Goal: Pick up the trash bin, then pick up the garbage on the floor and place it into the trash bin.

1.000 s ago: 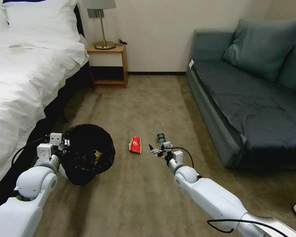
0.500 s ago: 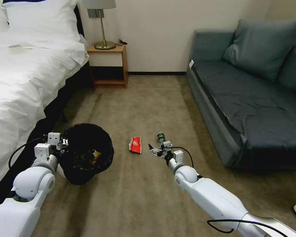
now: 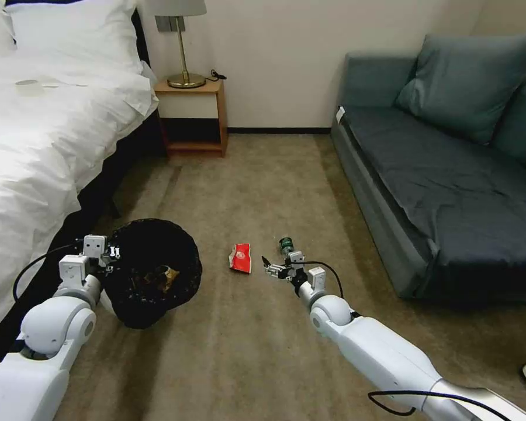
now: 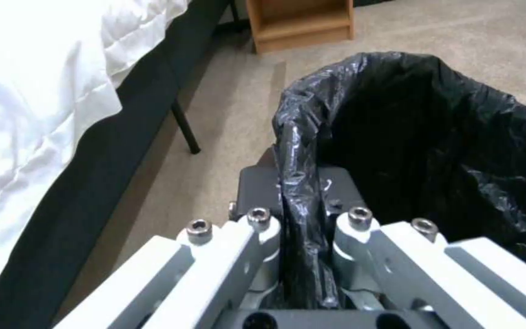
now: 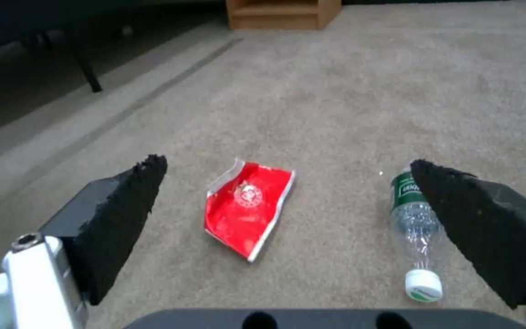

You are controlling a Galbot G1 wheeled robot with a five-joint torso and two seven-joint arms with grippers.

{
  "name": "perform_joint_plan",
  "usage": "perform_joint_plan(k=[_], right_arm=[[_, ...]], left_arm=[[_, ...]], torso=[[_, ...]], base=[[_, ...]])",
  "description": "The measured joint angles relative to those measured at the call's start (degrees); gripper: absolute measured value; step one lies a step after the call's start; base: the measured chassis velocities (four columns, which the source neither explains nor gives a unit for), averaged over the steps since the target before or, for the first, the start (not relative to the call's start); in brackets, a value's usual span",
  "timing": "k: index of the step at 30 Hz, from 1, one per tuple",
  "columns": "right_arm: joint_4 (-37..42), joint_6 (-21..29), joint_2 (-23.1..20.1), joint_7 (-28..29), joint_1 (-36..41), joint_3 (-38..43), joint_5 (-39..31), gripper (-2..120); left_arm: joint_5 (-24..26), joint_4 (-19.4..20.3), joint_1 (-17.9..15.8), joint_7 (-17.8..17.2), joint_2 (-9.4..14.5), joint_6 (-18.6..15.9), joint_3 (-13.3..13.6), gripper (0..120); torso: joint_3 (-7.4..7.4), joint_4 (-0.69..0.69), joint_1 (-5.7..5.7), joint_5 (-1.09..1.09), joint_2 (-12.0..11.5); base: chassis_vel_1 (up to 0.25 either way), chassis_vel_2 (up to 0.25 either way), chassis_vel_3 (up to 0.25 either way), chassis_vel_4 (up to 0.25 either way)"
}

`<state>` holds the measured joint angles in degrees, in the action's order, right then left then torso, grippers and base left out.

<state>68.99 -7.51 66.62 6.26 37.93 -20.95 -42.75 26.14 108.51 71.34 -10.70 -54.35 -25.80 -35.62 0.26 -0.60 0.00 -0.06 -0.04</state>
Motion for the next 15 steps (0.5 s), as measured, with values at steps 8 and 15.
perform_joint_plan(k=[8,15], right_arm=[[-0.1,-0.1,0.1,-0.4,0.1,0.1,0.0,100],[-0.1,-0.2,0.2,-0.6,0.3,0.1,0.2,100]], left_arm=[[0.0,0.1,0.1,0.1,0.2,0.0,0.0,5],[0.1,0.2,0.1,0.1,0.2,0.0,0.0,5]], torso=[[0.0,0.0,0.0,0.0,0.0],[0.0,0.0,0.0,0.0,0.0]], base=[[-0.013,0.018,0.019,-0.015],[0.0,0.0,0.0,0.0]])
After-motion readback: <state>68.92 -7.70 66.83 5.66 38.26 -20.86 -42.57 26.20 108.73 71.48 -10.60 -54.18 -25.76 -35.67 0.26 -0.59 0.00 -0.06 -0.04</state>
